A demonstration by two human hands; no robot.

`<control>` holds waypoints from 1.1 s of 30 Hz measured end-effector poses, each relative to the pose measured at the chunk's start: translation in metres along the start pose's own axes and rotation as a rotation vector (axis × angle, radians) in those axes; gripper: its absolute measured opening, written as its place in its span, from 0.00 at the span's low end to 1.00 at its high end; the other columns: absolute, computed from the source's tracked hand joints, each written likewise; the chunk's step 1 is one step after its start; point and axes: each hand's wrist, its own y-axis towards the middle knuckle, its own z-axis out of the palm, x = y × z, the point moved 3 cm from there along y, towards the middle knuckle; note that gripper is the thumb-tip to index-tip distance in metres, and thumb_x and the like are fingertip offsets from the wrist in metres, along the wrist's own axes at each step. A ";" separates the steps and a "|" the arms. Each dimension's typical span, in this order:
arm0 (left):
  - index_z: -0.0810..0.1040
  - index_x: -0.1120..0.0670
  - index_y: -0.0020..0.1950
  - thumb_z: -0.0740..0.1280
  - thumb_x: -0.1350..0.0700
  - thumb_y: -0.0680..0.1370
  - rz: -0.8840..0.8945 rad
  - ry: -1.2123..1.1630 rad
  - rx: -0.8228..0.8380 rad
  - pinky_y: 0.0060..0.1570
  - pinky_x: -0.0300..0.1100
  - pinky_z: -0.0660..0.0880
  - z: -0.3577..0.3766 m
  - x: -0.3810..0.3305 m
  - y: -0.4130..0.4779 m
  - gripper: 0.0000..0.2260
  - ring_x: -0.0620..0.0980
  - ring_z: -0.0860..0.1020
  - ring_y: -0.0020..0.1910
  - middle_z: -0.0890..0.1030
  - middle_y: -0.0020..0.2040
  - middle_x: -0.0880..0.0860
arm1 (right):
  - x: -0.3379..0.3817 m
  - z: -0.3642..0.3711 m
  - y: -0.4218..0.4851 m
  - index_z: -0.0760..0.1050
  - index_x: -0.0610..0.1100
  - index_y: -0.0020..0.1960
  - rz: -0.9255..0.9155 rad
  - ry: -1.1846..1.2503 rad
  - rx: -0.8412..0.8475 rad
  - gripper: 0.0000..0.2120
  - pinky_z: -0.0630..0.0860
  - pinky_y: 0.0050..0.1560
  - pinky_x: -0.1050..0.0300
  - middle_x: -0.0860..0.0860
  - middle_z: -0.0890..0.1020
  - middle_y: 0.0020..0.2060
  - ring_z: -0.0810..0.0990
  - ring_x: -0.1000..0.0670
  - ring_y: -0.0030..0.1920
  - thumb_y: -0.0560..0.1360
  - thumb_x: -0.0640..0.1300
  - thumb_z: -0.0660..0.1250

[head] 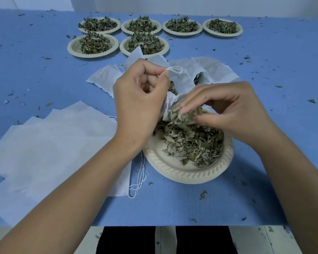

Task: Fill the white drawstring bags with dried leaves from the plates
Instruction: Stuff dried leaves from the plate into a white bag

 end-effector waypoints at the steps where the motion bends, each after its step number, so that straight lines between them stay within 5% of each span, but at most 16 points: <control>1: 0.76 0.53 0.40 0.69 0.62 0.77 -0.003 0.003 0.009 0.28 0.35 0.69 0.000 0.000 0.000 0.07 0.41 0.71 0.23 0.74 0.25 0.44 | -0.001 -0.002 0.000 0.83 0.40 0.44 -0.009 0.065 -0.052 0.12 0.78 0.50 0.60 0.52 0.85 0.43 0.83 0.51 0.47 0.66 0.27 0.71; 5: 0.77 0.53 0.41 0.69 0.63 0.77 0.002 0.015 0.057 0.29 0.37 0.69 0.003 0.001 -0.001 0.08 0.51 0.73 0.25 0.77 0.29 0.58 | 0.000 -0.009 0.003 0.84 0.50 0.42 -0.077 0.261 -0.286 0.11 0.80 0.45 0.61 0.55 0.85 0.40 0.83 0.55 0.41 0.64 0.36 0.77; 9: 0.76 0.51 0.40 0.68 0.63 0.77 0.004 0.024 0.081 0.30 0.34 0.67 0.004 0.003 -0.002 0.09 0.44 0.70 0.25 0.73 0.27 0.48 | -0.005 -0.012 0.003 0.81 0.51 0.42 -0.012 0.309 -0.473 0.12 0.78 0.44 0.63 0.56 0.85 0.38 0.83 0.57 0.41 0.65 0.36 0.77; 13: 0.77 0.51 0.40 0.68 0.64 0.77 0.023 -0.006 0.117 0.30 0.32 0.67 0.007 0.001 -0.004 0.09 0.40 0.69 0.26 0.74 0.27 0.47 | -0.007 -0.009 0.003 0.74 0.43 0.44 0.026 0.145 -0.479 0.12 0.78 0.46 0.65 0.57 0.84 0.38 0.83 0.58 0.42 0.67 0.31 0.73; 21: 0.77 0.52 0.41 0.69 0.62 0.77 0.053 -0.029 0.153 0.28 0.35 0.67 0.009 -0.001 -0.006 0.08 0.44 0.69 0.25 0.72 0.26 0.46 | -0.008 0.001 0.000 0.82 0.40 0.45 -0.062 -0.414 -0.415 0.07 0.80 0.47 0.55 0.54 0.81 0.41 0.82 0.51 0.42 0.69 0.31 0.71; 25: 0.77 0.51 0.40 0.69 0.63 0.77 0.029 -0.005 0.116 0.30 0.33 0.67 0.008 0.003 -0.004 0.09 0.42 0.68 0.26 0.72 0.27 0.47 | -0.008 -0.002 0.002 0.77 0.42 0.51 -0.122 -0.322 -0.351 0.12 0.77 0.46 0.61 0.45 0.77 0.47 0.79 0.47 0.46 0.70 0.32 0.73; 33: 0.77 0.57 0.41 0.69 0.65 0.76 0.077 0.043 0.160 0.32 0.34 0.69 0.011 0.003 -0.008 0.05 0.43 0.70 0.28 0.73 0.27 0.49 | -0.007 0.007 0.000 0.80 0.35 0.42 -0.166 -0.412 -0.383 0.06 0.79 0.43 0.54 0.46 0.79 0.39 0.79 0.48 0.39 0.69 0.27 0.70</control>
